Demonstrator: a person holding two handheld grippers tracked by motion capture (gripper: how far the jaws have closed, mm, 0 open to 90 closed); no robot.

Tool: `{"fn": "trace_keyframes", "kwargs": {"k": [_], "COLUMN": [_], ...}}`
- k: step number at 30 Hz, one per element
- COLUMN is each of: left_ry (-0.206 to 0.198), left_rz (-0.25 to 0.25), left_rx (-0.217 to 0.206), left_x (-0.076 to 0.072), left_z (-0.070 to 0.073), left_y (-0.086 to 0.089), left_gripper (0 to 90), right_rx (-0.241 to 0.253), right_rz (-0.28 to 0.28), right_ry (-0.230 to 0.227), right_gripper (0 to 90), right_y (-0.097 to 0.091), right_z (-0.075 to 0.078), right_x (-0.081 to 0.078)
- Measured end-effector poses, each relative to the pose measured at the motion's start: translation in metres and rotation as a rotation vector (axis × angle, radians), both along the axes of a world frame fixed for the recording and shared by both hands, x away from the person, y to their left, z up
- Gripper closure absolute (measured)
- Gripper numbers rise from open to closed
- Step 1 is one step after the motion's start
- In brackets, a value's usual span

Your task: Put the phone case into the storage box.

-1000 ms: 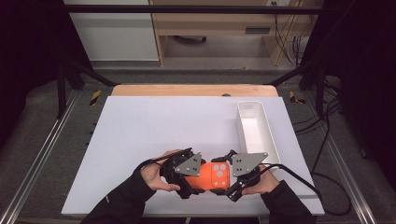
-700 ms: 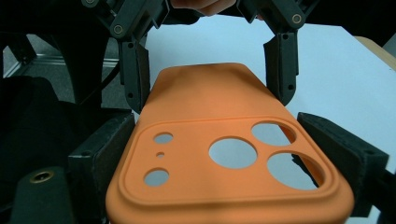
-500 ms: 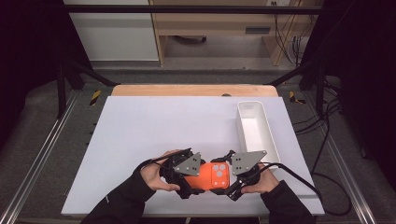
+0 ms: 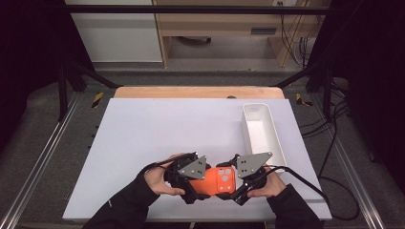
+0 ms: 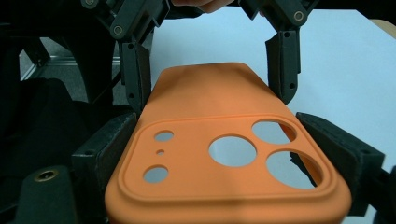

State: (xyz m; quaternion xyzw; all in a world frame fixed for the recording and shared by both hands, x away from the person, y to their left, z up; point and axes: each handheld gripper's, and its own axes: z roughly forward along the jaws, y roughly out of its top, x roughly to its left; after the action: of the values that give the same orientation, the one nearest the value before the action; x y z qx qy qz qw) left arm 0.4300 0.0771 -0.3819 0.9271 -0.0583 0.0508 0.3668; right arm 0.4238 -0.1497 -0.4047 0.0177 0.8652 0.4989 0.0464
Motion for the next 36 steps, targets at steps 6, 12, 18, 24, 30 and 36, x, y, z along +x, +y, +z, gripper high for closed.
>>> {"fn": "trace_keyframes", "kwargs": {"k": [6, 12, 18, 24, 30, 36], "left_ry": [-0.004, -0.009, 0.018, 0.044, 0.078, 0.098], "left_rz": [0.032, 0.085, 0.129, 0.16, 0.177, 0.187], "left_rx": [-0.039, -0.068, -0.085, -0.082, -0.056, -0.027], "left_x": [0.0, 0.0, 0.003, 0.004, 0.006, 0.007], "left_z": [0.003, 0.008, 0.007, 0.002, -0.006, -0.015], "left_y": [0.003, 0.013, 0.024, 0.031, 0.033, 0.032], "left_gripper": [6.9, 1.4, 0.1, 0.1, 0.0, 0.0], "right_rx": [-0.017, -0.032, -0.061, -0.109, -0.148, -0.199], "right_rz": [-0.005, -0.018, -0.041, -0.051, -0.068, -0.07], "right_ry": [0.012, 0.02, 0.017, 0.027, 0.038, 0.039], "right_gripper": [16.4, 16.3, 16.2, 16.2, 16.2, 16.2], "right_y": [-0.001, -0.005, -0.011, -0.016, -0.022, -0.024], "right_z": [0.001, 0.005, 0.012, 0.017, 0.024, 0.027], "right_x": [0.0, 0.002, 0.004, 0.006, 0.009, 0.011]}}
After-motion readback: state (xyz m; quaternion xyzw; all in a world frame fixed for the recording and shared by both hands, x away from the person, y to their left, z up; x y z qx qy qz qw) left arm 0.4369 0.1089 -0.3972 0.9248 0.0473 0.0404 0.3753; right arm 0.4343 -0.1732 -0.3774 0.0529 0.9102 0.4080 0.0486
